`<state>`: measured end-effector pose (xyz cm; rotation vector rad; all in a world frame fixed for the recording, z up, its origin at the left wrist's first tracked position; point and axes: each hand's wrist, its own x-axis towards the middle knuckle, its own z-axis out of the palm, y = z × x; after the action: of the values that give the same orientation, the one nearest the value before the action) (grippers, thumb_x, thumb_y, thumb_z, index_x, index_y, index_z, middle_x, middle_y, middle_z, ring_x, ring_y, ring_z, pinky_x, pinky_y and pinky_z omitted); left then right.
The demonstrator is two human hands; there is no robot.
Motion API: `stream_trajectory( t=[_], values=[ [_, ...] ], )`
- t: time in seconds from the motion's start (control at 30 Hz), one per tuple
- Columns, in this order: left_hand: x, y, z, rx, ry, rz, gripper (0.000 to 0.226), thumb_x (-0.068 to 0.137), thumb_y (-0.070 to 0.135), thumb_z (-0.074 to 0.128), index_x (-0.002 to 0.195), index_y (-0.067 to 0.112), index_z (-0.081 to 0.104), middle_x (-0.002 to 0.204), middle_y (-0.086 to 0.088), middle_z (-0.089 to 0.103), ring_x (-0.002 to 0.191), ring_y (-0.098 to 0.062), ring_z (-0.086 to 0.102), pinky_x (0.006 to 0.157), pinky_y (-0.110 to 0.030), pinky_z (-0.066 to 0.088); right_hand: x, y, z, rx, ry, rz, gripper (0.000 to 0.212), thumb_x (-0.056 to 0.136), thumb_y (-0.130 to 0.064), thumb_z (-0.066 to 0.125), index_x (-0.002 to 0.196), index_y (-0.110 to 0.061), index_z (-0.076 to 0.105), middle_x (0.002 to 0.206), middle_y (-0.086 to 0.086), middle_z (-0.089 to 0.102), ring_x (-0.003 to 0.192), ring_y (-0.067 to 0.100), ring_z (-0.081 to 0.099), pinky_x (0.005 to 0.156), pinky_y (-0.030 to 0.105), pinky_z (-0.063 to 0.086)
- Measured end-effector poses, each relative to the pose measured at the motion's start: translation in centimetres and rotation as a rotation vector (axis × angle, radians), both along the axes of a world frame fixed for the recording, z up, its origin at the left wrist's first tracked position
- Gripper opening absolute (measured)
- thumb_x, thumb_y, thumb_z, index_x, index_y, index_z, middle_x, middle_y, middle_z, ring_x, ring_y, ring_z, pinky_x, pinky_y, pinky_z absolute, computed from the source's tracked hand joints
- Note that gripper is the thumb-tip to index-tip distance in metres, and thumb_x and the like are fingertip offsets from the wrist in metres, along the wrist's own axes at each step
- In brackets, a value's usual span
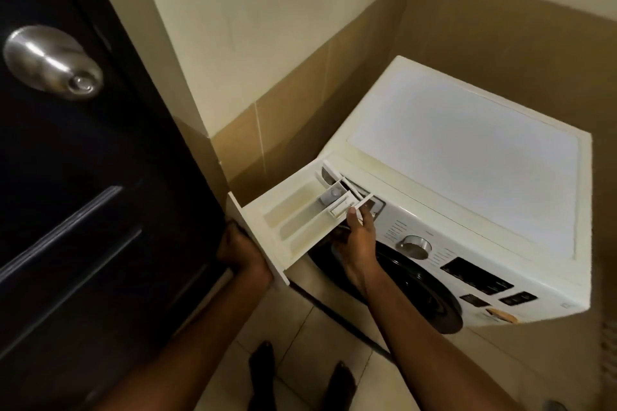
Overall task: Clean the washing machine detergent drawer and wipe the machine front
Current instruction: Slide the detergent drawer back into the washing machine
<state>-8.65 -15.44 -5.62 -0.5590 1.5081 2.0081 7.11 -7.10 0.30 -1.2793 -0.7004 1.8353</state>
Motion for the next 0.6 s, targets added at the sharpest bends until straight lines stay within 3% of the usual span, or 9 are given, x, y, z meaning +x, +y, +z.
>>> stream_trajectory(
  t=[0.07, 0.13, 0.27, 0.4, 0.53, 0.6],
  values=[
    [0.0, 0.0, -5.6, 0.076, -0.101, 0.043, 0.063, 0.072, 0.069, 0.066, 0.115, 0.024, 0.071, 0.114, -0.003, 0.073, 0.104, -0.031, 0.071, 0.090, -0.056, 0.055, 0.2, -0.1, -1.2, -0.029, -0.039, -0.026, 0.033, 0.100, -0.028, 0.052, 0.133, -0.035, 0.052, 0.125, 0.003, 0.062, 0.114, 0.027, 0.060, 0.092, 0.055, 0.053],
    [1.9, -0.8, -4.4, 0.052, -0.119, 0.042, 0.073, 0.069, 0.084, 0.057, 0.119, 0.032, 0.066, 0.118, 0.000, 0.071, 0.109, -0.032, 0.069, 0.092, -0.056, 0.054, 0.7, 0.1, -2.1, -0.025, -0.071, 0.007, 0.036, 0.100, -0.028, 0.053, 0.135, -0.033, 0.051, 0.130, 0.004, 0.059, 0.119, 0.028, 0.058, 0.094, 0.057, 0.052],
    [6.0, -1.8, 2.4, -0.081, -0.081, 0.127, 0.028, 0.088, 0.043, 0.065, 0.105, 0.021, 0.069, 0.103, -0.009, 0.075, 0.086, -0.033, 0.075, 0.074, -0.057, 0.059, 2.0, 1.3, -3.4, -0.075, -0.088, 0.102, 0.039, 0.100, -0.025, 0.054, 0.138, -0.027, 0.050, 0.127, 0.007, 0.062, 0.112, 0.028, 0.063, 0.085, 0.053, 0.057],
    [8.2, -1.3, 2.1, -0.121, -0.075, 0.179, 0.023, 0.093, 0.040, 0.060, 0.098, 0.019, 0.069, 0.095, -0.008, 0.075, 0.083, -0.034, 0.074, 0.073, -0.058, 0.060, 3.3, 2.3, -4.1, -0.080, -0.086, 0.139, 0.033, 0.101, -0.023, 0.052, 0.134, -0.019, 0.053, 0.121, 0.011, 0.066, 0.105, 0.027, 0.068, 0.077, 0.045, 0.060],
    [9.8, 0.0, 2.2, -0.129, -0.055, 0.170, 0.030, 0.094, 0.046, 0.056, 0.097, 0.020, 0.070, 0.092, -0.007, 0.076, 0.083, -0.032, 0.075, 0.070, -0.053, 0.061, 4.4, 3.3, -4.5, -0.063, -0.090, 0.131, 0.032, 0.100, -0.024, 0.053, 0.132, -0.020, 0.055, 0.120, 0.009, 0.065, 0.108, 0.028, 0.064, 0.085, 0.052, 0.057],
    [10.5, 0.8, 2.2, -0.157, -0.059, 0.194, 0.033, 0.095, 0.046, 0.054, 0.093, 0.017, 0.069, 0.090, -0.008, 0.075, 0.082, -0.031, 0.074, 0.072, -0.054, 0.061, 5.0, 3.9, -4.3, -0.040, -0.121, 0.133, 0.029, 0.100, -0.025, 0.053, 0.129, -0.019, 0.057, 0.117, 0.005, 0.065, 0.106, 0.023, 0.064, 0.077, 0.043, 0.060]
  ],
)
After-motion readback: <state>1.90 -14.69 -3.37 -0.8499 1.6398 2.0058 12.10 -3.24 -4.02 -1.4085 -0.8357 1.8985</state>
